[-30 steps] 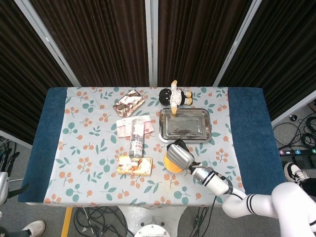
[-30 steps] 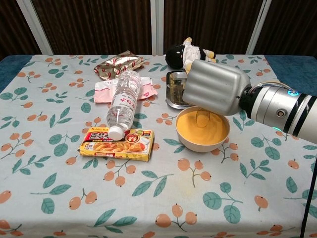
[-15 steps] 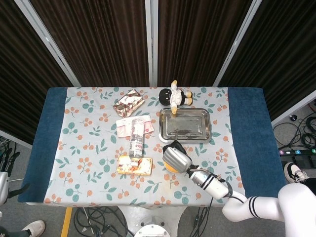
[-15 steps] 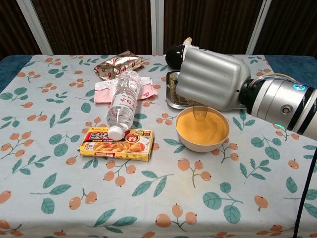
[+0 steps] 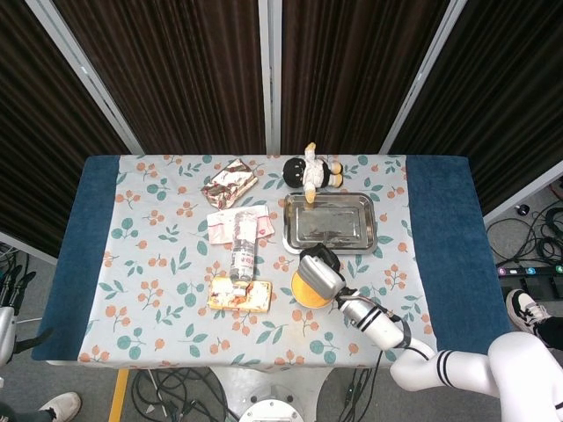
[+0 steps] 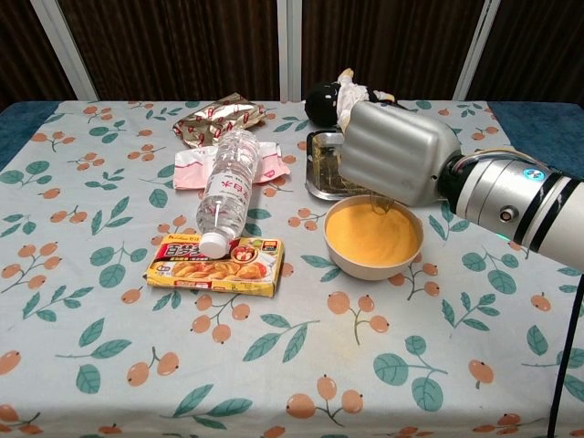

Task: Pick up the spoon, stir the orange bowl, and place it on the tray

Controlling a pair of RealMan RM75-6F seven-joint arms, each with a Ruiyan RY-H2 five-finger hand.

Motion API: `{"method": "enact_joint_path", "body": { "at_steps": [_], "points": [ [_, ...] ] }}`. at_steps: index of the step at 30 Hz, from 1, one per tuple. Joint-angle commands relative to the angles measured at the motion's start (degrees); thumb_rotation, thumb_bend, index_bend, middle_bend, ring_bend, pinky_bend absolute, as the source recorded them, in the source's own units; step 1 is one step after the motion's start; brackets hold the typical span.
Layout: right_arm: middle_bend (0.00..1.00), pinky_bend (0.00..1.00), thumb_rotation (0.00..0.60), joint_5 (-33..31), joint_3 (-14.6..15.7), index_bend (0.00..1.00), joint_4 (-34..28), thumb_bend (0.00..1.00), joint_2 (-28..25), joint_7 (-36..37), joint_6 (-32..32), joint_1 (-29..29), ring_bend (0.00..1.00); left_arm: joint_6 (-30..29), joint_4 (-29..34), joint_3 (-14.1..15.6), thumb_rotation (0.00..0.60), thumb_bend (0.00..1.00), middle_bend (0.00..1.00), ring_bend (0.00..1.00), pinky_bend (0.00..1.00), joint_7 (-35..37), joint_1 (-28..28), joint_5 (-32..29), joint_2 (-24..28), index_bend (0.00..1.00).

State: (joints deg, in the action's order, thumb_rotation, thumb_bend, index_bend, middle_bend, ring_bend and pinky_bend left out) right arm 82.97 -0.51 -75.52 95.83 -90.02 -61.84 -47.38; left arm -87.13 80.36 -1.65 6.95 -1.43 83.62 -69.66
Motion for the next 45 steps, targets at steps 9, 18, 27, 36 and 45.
{"method": "enact_joint_path", "body": {
  "at_steps": [9, 18, 27, 36, 45],
  "points": [
    [1.0, 1.0, 0.6, 1.92, -0.6, 0.81, -6.28, 0.37, -2.09, 1.93, -0.03, 0.12, 1.0, -0.39, 0.09, 0.05, 0.6, 0.09, 0.08, 0.09, 0.12, -0.05, -0.11, 0.31, 0.06, 0.16],
    [1.0, 1.0, 0.6, 1.78, 0.59, 0.81, -2.31, 0.37, 1.19, 1.5, 2.7, 0.36, 1.0, -0.33, -0.43, 0.12, 0.6, 0.09, 0.08, 0.09, 0.12, 0.38, -0.41, -0.06, -0.22, 0.16],
    [1.0, 1.0, 0.6, 2.32, -2.58, 0.81, -3.3, 0.38, -1.11, 4.55, -0.65, 0.95, 1.0, -0.55, -0.26, -0.08, 0.6, 0.09, 0.08, 0.09, 0.12, 0.22, -0.21, 0.28, -0.04, 0.16],
    [1.0, 1.0, 0.6, -3.33, -6.46, 0.81, -5.68, 0.38, -2.42, 13.75, -0.31, 2.23, 1.0, -0.69, 1.05, -0.04, 0.6, 0.09, 0.08, 0.09, 0.12, -1.29, -0.13, 0.47, 0.43, 0.16],
    [1.0, 1.0, 0.6, -18.46, -13.89, 0.78, 1.23, 0.37, 2.5, 21.5, 5.23, 0.07, 1.0, -0.45, 2.71, -0.1, 0.6, 0.09, 0.08, 0.09, 0.12, -2.99, -0.04, 0.09, 1.12, 0.16]
  ]
}}
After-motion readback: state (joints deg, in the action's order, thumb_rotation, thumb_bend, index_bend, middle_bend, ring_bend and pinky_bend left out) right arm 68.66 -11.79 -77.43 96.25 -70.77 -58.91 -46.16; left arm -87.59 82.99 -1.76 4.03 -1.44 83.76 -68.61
